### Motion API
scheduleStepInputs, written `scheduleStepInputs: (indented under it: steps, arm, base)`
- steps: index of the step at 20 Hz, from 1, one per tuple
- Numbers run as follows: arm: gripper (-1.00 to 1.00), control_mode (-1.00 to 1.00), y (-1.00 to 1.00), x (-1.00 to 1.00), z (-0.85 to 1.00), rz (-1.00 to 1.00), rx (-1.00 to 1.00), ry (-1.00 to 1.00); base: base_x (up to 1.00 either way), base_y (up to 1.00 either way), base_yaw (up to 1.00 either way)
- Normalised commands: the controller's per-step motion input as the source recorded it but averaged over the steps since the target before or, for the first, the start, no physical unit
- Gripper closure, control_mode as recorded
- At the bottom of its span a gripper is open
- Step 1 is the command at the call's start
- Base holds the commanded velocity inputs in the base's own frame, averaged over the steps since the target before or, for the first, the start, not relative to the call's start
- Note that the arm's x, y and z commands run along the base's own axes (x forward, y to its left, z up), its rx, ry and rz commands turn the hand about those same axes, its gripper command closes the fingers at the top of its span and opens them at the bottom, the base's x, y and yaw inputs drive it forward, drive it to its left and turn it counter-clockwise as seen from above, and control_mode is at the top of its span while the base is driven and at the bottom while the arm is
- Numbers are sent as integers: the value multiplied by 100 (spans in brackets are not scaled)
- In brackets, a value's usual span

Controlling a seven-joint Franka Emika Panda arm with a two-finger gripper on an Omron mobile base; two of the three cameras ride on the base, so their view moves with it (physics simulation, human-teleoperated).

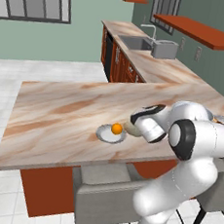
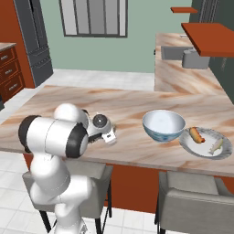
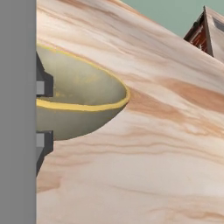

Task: Take the smaller bowl and place it next to the appetizer plate on the dining counter , and place the larger bowl next to the plate with cooked food.

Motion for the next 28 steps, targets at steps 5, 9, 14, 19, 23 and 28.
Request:
scheduleStepInputs:
  steps: [5,9,14,19,23,28]
  arm:
    - [100,-100,0,9,-47,1,0,0]
    - [100,-100,0,12,-51,0,0,0]
    - [-100,-100,0,0,-2,0,0,18]
    - [-100,-100,-29,-21,95,0,-6,20]
    - [-100,-100,-21,-9,100,0,-19,4]
    - [-100,-100,-17,-2,100,0,-25,0]
  base:
    - [0,0,0]
    - [0,0,0]
    - [0,0,0]
    - [0,0,0]
    - [0,0,0]
    - [0,0,0]
